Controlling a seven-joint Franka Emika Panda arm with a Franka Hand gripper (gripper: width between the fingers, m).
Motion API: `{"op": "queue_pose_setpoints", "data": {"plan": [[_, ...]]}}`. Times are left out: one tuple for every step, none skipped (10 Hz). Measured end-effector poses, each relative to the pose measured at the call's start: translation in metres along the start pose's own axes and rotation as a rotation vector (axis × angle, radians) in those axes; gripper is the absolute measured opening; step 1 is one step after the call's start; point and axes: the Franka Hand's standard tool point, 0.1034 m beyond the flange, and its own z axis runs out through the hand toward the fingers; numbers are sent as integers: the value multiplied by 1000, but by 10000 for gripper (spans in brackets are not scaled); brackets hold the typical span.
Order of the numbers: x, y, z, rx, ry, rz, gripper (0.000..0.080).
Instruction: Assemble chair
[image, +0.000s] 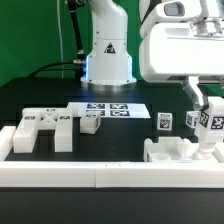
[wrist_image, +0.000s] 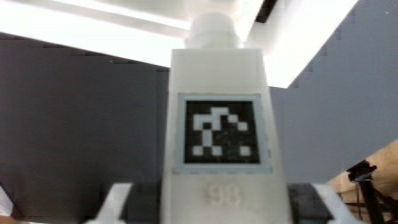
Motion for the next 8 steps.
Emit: {"op": "queue_pose_setpoints", "data": {"plan": [[-3, 0, 2, 0, -5, -4, 291], [-6, -1, 4, 1, -10, -5, 291], [-9, -2, 5, 3, -15, -7, 291], [-10, -3, 6, 4, -17, -9, 291], [-10, -4, 6, 4, -18, -10, 291], [-11, -4, 7, 5, -18, -11, 291], [-11, -4, 7, 5, -20, -12, 291], [-12, -4, 8, 5, -21, -13, 291]]}}
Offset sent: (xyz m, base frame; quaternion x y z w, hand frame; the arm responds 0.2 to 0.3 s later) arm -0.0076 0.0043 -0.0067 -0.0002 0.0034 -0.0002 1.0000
